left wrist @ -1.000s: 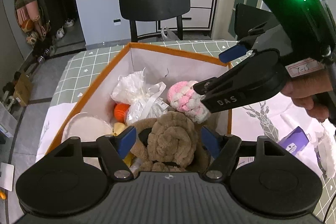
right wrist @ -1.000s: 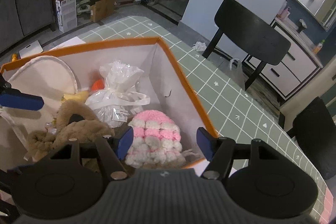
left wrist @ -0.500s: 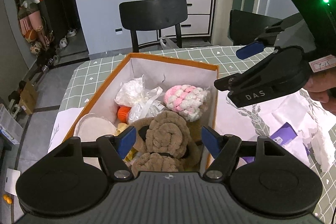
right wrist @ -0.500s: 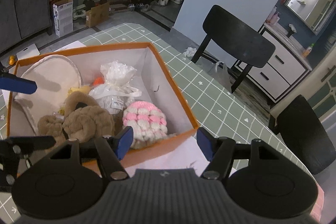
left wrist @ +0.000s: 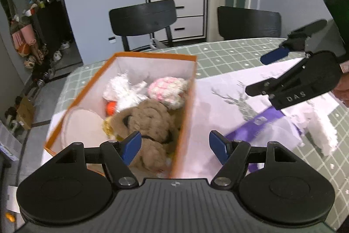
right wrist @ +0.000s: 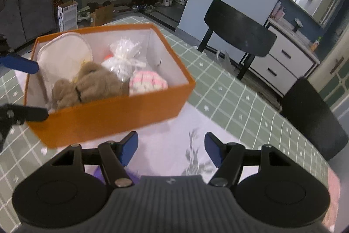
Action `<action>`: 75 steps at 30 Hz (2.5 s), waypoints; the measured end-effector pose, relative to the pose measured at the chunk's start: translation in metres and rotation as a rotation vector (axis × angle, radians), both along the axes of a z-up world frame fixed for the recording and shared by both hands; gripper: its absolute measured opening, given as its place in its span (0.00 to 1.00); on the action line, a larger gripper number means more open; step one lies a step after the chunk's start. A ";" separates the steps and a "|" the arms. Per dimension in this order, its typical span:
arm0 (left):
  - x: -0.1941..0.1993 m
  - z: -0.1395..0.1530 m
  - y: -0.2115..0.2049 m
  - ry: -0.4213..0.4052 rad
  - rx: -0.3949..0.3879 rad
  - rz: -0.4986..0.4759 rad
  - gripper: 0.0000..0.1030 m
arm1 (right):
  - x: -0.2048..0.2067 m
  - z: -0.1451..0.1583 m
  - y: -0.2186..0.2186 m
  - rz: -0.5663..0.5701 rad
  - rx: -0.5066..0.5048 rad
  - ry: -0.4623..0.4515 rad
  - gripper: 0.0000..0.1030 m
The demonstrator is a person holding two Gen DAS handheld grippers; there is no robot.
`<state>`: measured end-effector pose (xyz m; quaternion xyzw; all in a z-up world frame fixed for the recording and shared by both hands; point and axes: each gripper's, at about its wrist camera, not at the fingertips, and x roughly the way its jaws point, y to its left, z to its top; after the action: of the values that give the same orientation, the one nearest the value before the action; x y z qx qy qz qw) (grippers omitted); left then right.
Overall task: Organize soft objects
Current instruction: 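Open both tools to release the items, then withdraw toward the table, then grasp the white tissue with the left tool while the right tool grasps the clear plastic sheet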
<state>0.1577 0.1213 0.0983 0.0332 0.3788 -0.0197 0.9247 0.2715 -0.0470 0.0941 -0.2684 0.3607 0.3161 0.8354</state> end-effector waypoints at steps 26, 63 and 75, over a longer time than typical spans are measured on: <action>-0.067 -0.086 -0.113 0.034 -0.079 -0.207 0.81 | -0.086 -0.077 -0.169 -0.121 0.134 0.096 0.70; 0.026 -0.134 -0.303 0.018 -0.192 -0.286 0.82 | -0.104 -0.069 -0.313 -0.384 0.291 0.036 0.73; 0.022 -0.145 -0.267 0.038 -0.300 -0.230 0.21 | -0.103 -0.082 -0.305 -0.365 0.241 0.057 0.73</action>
<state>0.1798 -0.1457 -0.0467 -0.0623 0.3828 -0.1823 0.9035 0.1684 -0.3518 0.0126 -0.0879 0.3862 0.2080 0.8944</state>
